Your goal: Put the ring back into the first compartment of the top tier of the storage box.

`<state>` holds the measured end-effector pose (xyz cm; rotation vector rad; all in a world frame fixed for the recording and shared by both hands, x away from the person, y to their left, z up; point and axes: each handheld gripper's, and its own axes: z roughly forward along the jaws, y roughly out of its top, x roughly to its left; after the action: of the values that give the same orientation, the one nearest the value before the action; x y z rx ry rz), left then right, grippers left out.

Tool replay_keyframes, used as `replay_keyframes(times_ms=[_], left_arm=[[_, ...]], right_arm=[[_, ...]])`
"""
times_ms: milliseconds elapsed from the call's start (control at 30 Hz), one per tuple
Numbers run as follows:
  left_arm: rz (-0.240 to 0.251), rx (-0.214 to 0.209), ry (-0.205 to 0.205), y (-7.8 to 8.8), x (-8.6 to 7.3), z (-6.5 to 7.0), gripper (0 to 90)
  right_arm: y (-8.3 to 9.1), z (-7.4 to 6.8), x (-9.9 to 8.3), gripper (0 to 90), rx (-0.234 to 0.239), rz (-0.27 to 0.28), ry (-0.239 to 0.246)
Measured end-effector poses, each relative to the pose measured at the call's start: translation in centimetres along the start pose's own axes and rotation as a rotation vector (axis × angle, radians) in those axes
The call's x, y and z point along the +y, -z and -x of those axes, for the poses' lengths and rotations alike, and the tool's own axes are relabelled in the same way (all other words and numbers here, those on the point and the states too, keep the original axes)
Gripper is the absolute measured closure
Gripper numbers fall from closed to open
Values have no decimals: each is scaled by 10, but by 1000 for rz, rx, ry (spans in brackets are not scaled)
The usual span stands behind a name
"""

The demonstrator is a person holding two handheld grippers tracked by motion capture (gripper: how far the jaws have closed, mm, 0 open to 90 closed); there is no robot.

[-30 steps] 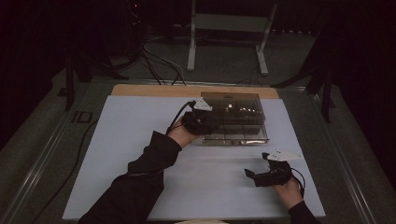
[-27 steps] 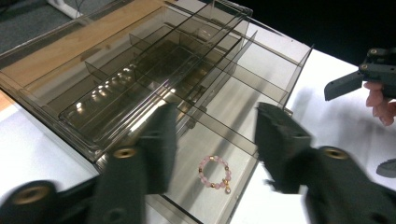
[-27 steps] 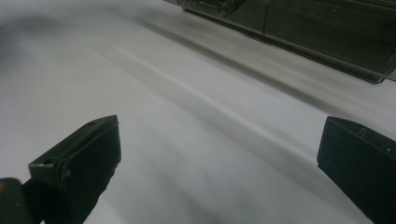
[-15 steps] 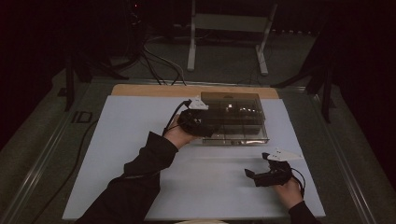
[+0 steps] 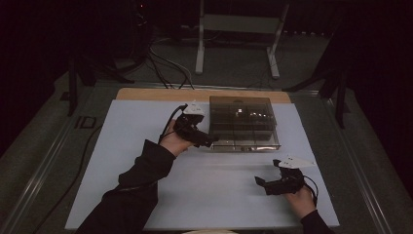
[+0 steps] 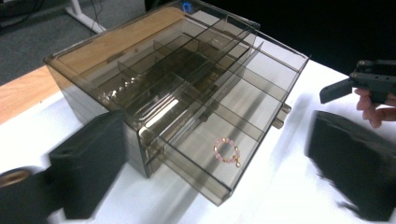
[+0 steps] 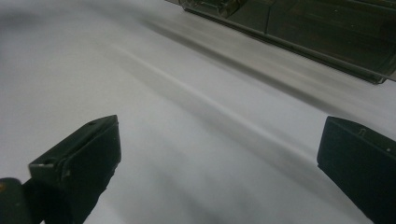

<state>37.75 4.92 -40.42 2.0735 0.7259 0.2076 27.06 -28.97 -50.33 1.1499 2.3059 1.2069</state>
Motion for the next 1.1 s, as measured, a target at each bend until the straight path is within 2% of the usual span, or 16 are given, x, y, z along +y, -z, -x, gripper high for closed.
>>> replay_keyframes(times_ms=[200,367,400,667,700,767,1100], left_arm=[[13,11,11,10,-8,-2,10],[17,23,-10,19,-13,-5,10],[16,17,-5,20,-15,-6,10],[16,44,14,33,-28,-12,10],[23,67,16,37,-32,-13,10],[24,83,18,41,-37,-14,10],[32,143,41,60,-59,-20,10]], right_arm=[[0,-1,0,0,0,1,0],[0,-1,0,0,0,2,0],[0,-1,0,0,0,2,1],[0,-1,1,0,2,2,1],[0,-1,1,0,1,0,1],[-1,-1,0,0,2,-1,0],[-1,-2,1,0,4,-1,-2]])
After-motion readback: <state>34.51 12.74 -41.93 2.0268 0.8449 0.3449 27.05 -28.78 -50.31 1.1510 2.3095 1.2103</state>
